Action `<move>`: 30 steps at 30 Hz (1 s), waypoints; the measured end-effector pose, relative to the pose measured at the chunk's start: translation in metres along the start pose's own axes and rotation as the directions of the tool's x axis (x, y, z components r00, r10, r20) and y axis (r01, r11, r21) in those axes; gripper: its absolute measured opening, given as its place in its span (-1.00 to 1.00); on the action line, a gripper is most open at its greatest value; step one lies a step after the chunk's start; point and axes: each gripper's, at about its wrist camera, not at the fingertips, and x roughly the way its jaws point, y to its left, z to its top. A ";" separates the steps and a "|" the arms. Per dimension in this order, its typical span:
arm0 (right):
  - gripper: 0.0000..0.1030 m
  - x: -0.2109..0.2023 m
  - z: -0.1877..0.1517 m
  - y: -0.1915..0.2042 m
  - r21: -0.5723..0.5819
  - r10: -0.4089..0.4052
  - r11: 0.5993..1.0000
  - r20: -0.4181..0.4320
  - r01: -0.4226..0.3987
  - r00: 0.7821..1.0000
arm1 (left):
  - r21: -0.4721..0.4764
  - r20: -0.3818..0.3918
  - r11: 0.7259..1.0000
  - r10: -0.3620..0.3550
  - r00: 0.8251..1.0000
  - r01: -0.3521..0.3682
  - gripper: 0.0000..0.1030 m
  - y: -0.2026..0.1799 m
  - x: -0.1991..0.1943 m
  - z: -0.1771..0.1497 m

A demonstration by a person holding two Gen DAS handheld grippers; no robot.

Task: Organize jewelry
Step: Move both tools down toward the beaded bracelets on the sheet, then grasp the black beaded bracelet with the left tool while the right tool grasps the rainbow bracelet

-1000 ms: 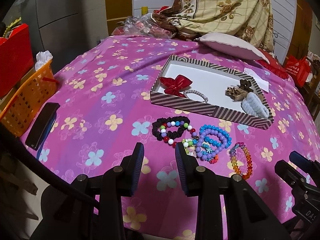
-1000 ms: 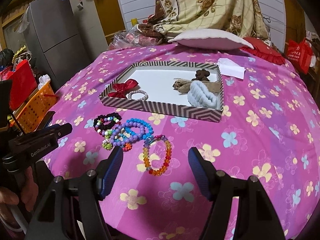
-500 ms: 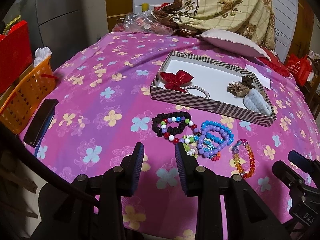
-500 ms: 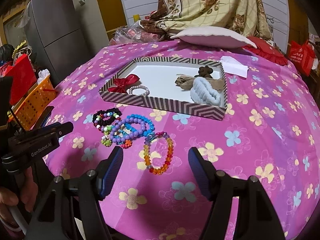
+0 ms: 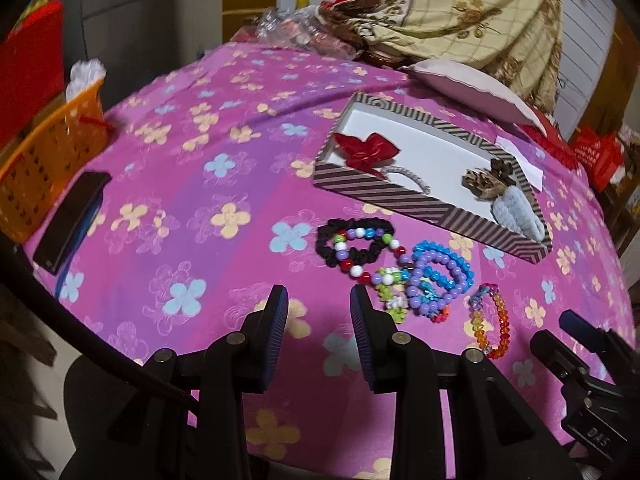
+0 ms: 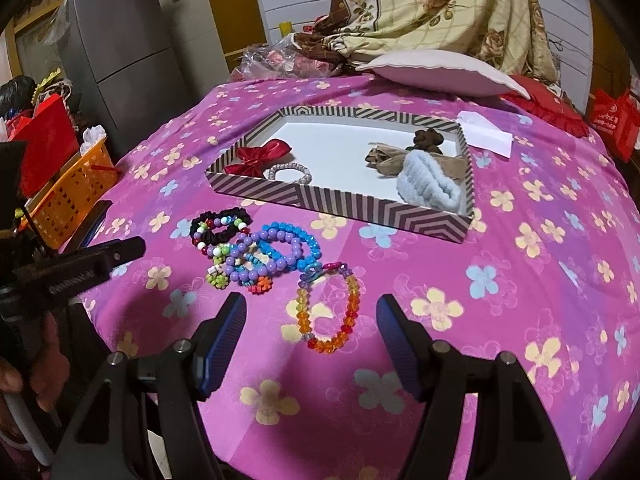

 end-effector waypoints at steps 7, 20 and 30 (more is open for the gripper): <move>0.23 0.021 0.008 0.001 -0.018 0.026 0.999 -0.031 -0.027 0.999 | -0.095 -0.064 0.995 -0.030 0.998 0.024 -0.52 0.034 0.017 0.006; 0.23 0.026 0.006 -0.016 0.017 0.031 0.999 -0.054 -0.030 0.998 | -0.145 -0.210 0.977 -0.184 0.960 0.155 -0.51 0.028 0.078 0.056; 0.23 0.035 0.008 -0.028 0.049 0.034 0.998 -0.076 -0.031 0.997 | -0.107 -0.260 0.982 -0.179 0.949 0.156 -0.51 0.018 0.108 0.065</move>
